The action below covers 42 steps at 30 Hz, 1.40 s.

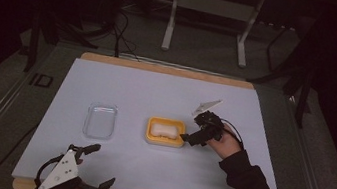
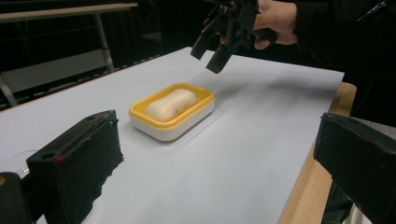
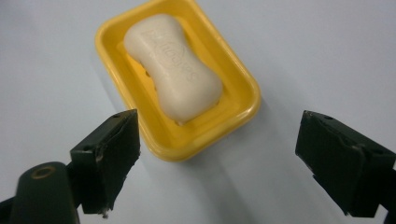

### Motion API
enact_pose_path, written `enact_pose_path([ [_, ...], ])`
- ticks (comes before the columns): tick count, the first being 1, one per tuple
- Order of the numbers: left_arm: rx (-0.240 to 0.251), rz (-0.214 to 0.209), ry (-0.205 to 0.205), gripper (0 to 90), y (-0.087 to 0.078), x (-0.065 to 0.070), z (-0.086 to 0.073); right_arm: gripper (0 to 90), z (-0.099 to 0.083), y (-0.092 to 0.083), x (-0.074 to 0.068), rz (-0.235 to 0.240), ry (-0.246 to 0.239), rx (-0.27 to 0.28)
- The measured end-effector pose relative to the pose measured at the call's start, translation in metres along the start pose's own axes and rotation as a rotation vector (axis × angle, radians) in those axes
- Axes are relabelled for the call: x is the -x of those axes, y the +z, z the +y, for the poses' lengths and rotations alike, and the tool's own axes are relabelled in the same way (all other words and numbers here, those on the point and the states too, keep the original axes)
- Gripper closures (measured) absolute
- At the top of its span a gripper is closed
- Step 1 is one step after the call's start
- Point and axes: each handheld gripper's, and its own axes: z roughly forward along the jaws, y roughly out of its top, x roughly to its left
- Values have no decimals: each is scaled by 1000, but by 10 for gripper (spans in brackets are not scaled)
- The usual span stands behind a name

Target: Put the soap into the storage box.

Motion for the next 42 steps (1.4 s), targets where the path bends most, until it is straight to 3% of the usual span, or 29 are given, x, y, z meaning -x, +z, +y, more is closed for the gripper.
enact_pose_path([
  [5, 3, -2, 0, 11, 0, 0, 0, 135, -7, -9, 0, -42, 40, 41],
  [9, 2, -6, 0, 11, 1, 0, 0, 140, -17, -18, -2, -103, 56, 103],
  [11, 2, -8, 0, 11, 1, 0, 1, 140, -24, -24, -3, -119, 94, 132],
  [21, 0, -10, -1, 11, 2, 0, 1, 139, -43, -32, -15, -155, 118, 115],
  [35, 2, -10, 0, 11, 2, 0, 1, 136, -73, -45, -31, -171, 177, 158],
  [42, 5, -12, 1, 11, 2, 0, 2, 137, -88, -55, -41, -241, 207, 213],
])
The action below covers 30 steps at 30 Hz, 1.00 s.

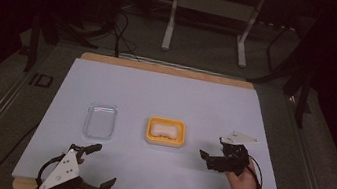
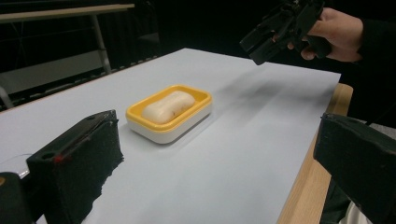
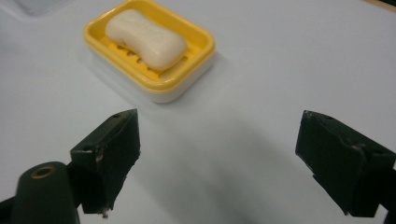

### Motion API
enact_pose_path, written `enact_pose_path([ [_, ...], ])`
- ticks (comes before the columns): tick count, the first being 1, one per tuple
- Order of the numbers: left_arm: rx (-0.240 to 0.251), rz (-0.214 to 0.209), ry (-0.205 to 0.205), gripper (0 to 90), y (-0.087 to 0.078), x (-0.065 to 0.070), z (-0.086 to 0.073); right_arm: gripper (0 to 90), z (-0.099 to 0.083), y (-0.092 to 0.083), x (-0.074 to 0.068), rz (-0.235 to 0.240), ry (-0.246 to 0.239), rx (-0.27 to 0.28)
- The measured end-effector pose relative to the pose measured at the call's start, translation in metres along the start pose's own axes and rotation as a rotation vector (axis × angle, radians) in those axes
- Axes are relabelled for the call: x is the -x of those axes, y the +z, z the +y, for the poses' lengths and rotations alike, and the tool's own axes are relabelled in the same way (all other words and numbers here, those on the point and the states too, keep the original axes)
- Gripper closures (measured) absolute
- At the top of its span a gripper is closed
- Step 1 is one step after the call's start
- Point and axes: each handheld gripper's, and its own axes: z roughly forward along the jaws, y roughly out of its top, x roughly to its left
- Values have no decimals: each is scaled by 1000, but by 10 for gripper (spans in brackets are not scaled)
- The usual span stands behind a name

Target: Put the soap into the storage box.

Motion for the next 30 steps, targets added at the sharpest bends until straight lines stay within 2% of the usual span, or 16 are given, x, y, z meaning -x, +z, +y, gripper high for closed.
enact_pose_path([
  [4, -1, 0, 1, 11, 0, 0, 0, 137, -7, -1, -1, -11, 26, -24],
  [8, 11, 9, 11, 11, -2, 1, 1, 137, -13, 1, -2, 4, 40, -37],
  [18, -4, -7, 15, 11, -1, 2, 1, 137, -14, -2, 1, -16, 55, 28],
  [24, -6, -12, 10, 11, 1, 2, 1, 137, -16, -2, 3, -5, 75, 35],
  [30, -6, -15, 10, 11, 1, 3, 1, 137, -17, 0, 1, -5, 63, 25],
])
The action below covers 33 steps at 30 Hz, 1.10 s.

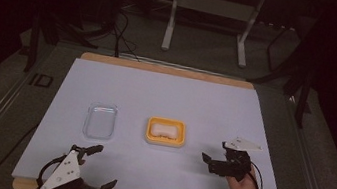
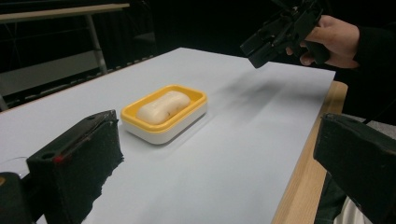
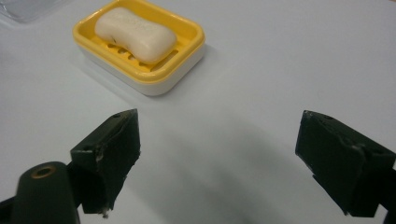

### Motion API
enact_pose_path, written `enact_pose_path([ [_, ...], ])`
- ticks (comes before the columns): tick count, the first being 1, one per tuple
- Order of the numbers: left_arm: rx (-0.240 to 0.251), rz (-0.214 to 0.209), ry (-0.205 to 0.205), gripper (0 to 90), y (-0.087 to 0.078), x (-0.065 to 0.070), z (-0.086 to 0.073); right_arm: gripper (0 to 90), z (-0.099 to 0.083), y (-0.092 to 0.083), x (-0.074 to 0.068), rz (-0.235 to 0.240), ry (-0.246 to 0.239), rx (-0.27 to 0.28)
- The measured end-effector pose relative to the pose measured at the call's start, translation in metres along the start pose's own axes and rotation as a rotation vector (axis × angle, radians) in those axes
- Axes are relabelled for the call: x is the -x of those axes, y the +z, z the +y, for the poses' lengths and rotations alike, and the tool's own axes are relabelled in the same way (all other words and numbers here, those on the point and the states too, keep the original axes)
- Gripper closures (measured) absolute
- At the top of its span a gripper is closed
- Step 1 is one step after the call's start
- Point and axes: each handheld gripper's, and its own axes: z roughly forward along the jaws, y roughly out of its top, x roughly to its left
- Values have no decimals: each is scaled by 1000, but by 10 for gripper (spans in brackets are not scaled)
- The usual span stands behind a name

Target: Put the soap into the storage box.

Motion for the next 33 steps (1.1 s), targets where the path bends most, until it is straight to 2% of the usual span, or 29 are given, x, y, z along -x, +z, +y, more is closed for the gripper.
enact_pose_path([
  [5, -1, 1, -1, 11, 0, 0, 0, 137, 0, -1, 0, -2, 3, 22],
  [17, -6, 3, 0, 11, 0, 0, 0, 137, -1, 2, -3, 6, -18, 15],
  [25, -7, 4, 0, 11, 0, -1, 0, 137, 0, -1, -2, 25, -15, 54],
  [33, -8, 4, 2, 11, 0, 0, 0, 137, 0, 0, -3, 27, -22, 48],
])
